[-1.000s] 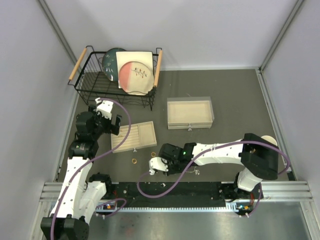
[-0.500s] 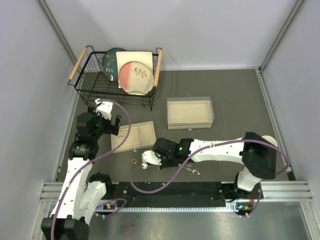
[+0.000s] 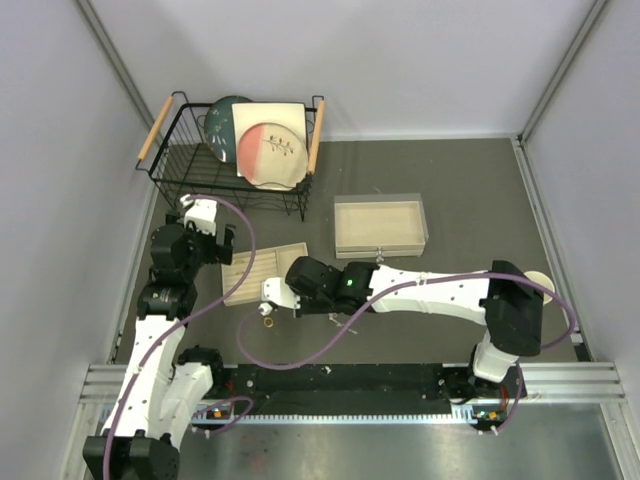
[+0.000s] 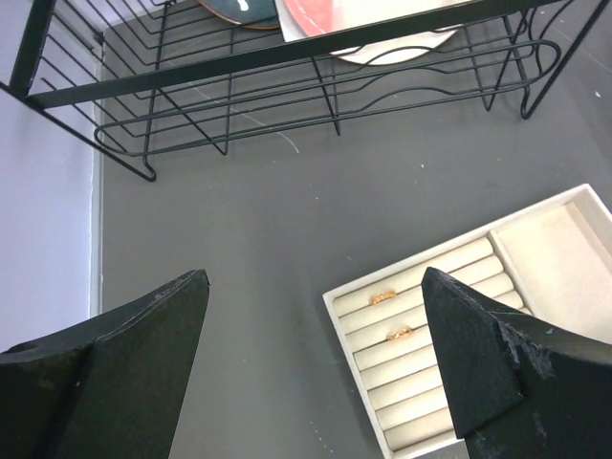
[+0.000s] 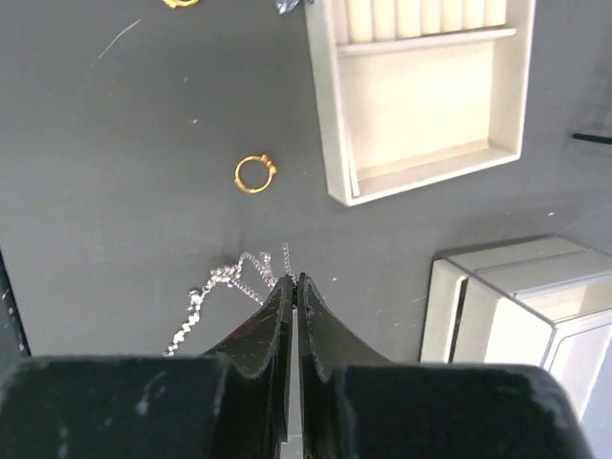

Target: Organize the mixed jewelry

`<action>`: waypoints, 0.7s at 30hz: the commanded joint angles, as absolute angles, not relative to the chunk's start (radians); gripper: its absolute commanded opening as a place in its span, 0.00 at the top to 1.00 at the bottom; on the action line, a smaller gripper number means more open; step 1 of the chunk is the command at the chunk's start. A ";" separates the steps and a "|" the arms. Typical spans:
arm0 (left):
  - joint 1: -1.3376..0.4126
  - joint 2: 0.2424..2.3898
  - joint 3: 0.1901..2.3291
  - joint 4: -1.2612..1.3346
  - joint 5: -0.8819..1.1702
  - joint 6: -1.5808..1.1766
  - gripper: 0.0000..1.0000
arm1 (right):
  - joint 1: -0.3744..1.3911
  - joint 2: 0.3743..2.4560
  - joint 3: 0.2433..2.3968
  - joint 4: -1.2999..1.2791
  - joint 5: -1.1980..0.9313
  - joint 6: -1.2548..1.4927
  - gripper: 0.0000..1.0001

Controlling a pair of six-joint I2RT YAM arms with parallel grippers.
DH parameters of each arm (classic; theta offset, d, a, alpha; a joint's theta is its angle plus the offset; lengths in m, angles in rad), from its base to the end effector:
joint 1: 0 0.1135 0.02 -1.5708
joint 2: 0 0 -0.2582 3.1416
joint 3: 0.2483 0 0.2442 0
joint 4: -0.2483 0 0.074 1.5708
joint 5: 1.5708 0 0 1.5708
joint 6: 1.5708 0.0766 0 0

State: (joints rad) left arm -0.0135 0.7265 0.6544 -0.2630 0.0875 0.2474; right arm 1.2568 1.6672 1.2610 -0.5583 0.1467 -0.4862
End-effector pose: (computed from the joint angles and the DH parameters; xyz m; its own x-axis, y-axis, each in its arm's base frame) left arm 0.2093 -0.0095 0.2784 -0.2953 0.2480 -0.9227 0.1736 0.9636 0.2034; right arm 0.1254 0.3497 0.2090 0.2032 -0.8708 -0.4477 -0.9277 -0.0250 -0.3725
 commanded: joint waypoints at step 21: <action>-0.006 0.701 0.669 -0.198 0.037 0.215 0.01 | 1.241 1.776 1.551 -0.572 0.268 -0.552 1.00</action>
